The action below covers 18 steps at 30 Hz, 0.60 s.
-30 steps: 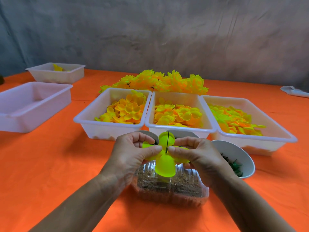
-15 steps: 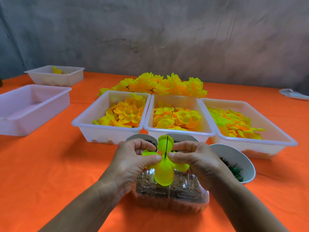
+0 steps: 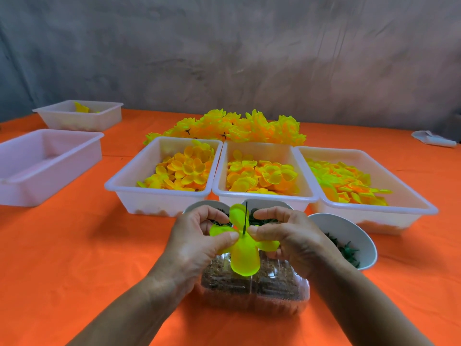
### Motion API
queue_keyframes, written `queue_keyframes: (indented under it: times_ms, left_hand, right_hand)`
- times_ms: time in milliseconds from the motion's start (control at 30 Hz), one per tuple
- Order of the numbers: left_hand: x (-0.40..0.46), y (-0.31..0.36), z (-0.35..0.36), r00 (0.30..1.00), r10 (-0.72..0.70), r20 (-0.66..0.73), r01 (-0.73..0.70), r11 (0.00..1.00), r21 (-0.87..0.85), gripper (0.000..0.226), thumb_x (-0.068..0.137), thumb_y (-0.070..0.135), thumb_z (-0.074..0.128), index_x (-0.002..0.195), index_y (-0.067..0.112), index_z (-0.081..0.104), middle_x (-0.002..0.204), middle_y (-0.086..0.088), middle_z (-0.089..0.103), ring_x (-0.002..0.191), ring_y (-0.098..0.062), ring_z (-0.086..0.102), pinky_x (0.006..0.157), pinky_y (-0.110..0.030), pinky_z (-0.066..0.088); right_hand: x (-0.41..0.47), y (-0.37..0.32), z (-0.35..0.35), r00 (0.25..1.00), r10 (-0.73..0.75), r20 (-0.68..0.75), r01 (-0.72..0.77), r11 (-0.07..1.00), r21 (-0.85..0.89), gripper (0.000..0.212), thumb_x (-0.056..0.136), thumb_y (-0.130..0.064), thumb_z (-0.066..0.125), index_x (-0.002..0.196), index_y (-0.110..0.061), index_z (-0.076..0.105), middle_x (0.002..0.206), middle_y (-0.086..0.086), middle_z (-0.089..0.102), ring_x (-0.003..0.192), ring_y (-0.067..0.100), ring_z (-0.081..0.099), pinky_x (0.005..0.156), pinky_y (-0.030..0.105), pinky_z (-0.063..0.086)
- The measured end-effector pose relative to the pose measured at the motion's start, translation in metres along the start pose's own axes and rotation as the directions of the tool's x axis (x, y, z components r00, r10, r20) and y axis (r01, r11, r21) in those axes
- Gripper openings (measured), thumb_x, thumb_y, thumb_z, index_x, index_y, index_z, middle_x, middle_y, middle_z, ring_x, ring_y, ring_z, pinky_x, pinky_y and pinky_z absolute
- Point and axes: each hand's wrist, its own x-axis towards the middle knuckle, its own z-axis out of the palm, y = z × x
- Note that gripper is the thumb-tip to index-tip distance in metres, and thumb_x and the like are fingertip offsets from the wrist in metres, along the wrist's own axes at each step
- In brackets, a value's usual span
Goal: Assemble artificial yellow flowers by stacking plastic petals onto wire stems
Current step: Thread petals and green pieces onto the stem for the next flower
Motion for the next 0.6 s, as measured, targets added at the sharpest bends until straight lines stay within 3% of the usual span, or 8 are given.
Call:
queue_keyframes:
  times_ms: [100,233,333,467,600]
  left_hand:
    - [-0.003,0.000,-0.001,0.996,0.084,-0.037,-0.080,0.991,0.107,0.030,0.070,-0.005,0.076,0.090,0.014,0.062,0.073,-0.015,0.067,0.064,-0.023,0.063,0.067,-0.034,0.052]
    - [-0.008,0.007,-0.002,0.942,0.337,0.012,-0.312,0.857,0.409,0.031,0.067,0.010,0.080,0.085,0.033,0.069,0.093,0.010,0.062,0.082,-0.001,0.057,0.075,-0.014,0.043]
    - [-0.006,0.009,-0.001,0.922,0.380,0.075,-0.376,0.833,0.406,0.017,0.066,0.019,0.083,0.079,0.028,0.076,0.094,0.008,0.065,0.093,-0.003,0.060,0.083,-0.017,0.044]
    - [-0.001,0.005,0.004,0.933,0.354,0.063,-0.352,0.865,0.359,0.012,0.063,0.015,0.085,0.069,0.020,0.076,0.082,0.006,0.066,0.084,-0.007,0.063,0.077,-0.019,0.046]
    - [0.002,-0.003,0.004,0.944,0.328,0.044,-0.326,0.897,0.300,0.019,0.061,0.015,0.086,0.060,0.027,0.071,0.077,0.009,0.066,0.079,-0.005,0.063,0.075,-0.021,0.048]
  right_hand:
    - [-0.004,0.001,0.000,0.998,-0.062,-0.011,0.061,0.997,-0.038,0.020,0.078,0.001,0.069,0.088,-0.015,0.062,0.063,0.001,0.063,0.049,0.008,0.058,0.050,0.023,0.044]
    - [-0.004,0.000,0.001,0.995,-0.101,0.008,0.102,0.988,-0.114,0.018,0.079,0.000,0.069,0.070,-0.015,0.065,0.058,-0.003,0.062,0.046,0.004,0.055,0.045,0.016,0.044]
    - [-0.003,-0.001,0.000,0.993,-0.112,0.022,0.114,0.986,-0.123,0.016,0.078,-0.001,0.069,0.070,-0.014,0.066,0.055,-0.005,0.063,0.047,0.005,0.056,0.046,0.016,0.045]
    - [0.001,-0.001,-0.002,0.994,-0.106,0.026,0.108,0.988,-0.112,0.015,0.077,0.001,0.070,0.070,-0.012,0.066,0.054,-0.003,0.063,0.047,0.006,0.057,0.048,0.019,0.047]
    - [0.005,0.001,-0.001,0.996,-0.088,0.031,0.091,0.991,-0.095,0.016,0.075,0.005,0.070,0.069,-0.009,0.066,0.053,-0.001,0.063,0.045,0.006,0.057,0.044,0.016,0.046]
